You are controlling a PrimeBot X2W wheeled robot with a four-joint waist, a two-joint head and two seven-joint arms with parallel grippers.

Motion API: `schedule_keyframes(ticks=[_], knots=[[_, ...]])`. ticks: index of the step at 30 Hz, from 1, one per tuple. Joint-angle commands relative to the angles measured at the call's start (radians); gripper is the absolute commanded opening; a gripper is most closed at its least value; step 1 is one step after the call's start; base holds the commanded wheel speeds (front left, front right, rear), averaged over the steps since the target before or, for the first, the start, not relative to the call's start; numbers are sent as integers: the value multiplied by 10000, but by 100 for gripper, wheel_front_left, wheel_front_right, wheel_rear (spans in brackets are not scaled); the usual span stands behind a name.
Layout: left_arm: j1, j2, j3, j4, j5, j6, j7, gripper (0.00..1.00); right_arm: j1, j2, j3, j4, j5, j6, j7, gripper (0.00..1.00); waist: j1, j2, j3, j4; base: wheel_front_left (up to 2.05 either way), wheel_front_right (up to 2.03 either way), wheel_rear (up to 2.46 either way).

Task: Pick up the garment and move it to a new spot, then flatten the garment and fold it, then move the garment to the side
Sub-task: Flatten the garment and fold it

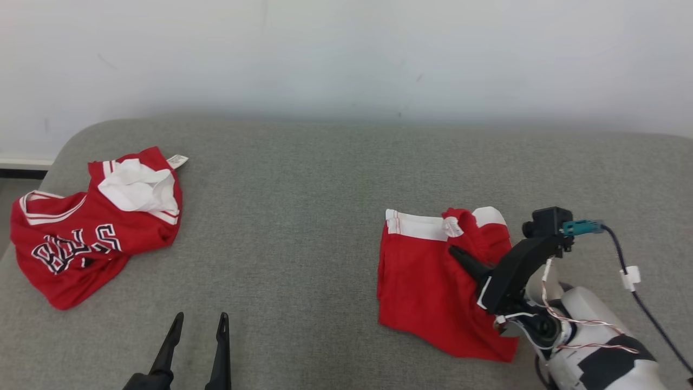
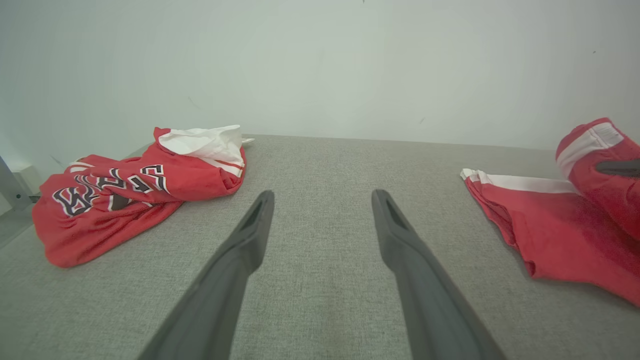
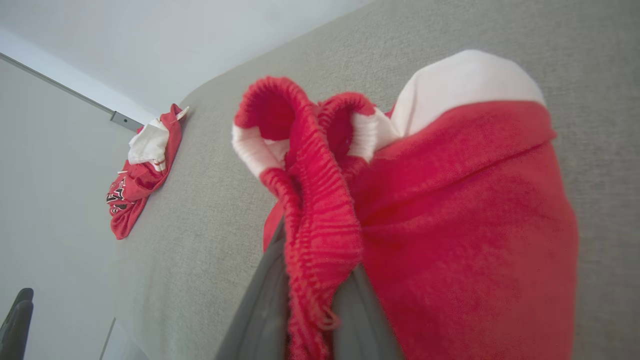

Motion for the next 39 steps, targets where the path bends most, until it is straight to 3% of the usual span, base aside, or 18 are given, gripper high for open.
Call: schedule_keyframes(ticks=[1, 15, 16, 17, 18, 22, 33, 39], knots=[[-117, -15, -79, 54, -79, 52, -32, 100, -164, 368, -75, 367, -147, -24, -101, 0, 0, -1, 109, 239, 0, 0, 0], [-374, -15, -483, 149, -327, 247, -32, 100, -1320, 1691, -540, 3315, -1540, -24, -1106, 0, 0, -1, 490, 874, 0, 0, 0], [-379, -15, -482, 157, -329, 257, -32, 100, -1372, 1680, -433, 3395, -1728, -24, -1191, 47, 0, -1, 474, 872, 0, 0, 0], [-379, -15, -482, 157, -329, 257, -32, 100, -1372, 1680, -433, 3395, -1728, -24, -1191, 47, 0, -1, 474, 872, 0, 0, 0], [-366, -17, -478, 166, -322, 256, -32, 100, -1407, 1626, -286, 3487, -1909, -24, -1240, 100, 0, -1, 461, 864, 0, 0, 0], [-250, -15, -343, 194, -207, 269, -32, 100, -1325, 1534, -39, 3131, -1987, -24, -1799, 100, 0, -1, 330, 751, 0, 0, 0], [156, -17, 369, 29, -2, 266, -32, 100, -35, -140, 749, 448, -2042, -24, -4839, 100, 0, -1, -1, -85, 0, 0, 0], [185, -14, 672, -82, 232, 196, -32, 100, 657, -737, 467, -358, -3079, -24, -6031, 100, 0, -1, -57, -592, 0, 0, 0]])
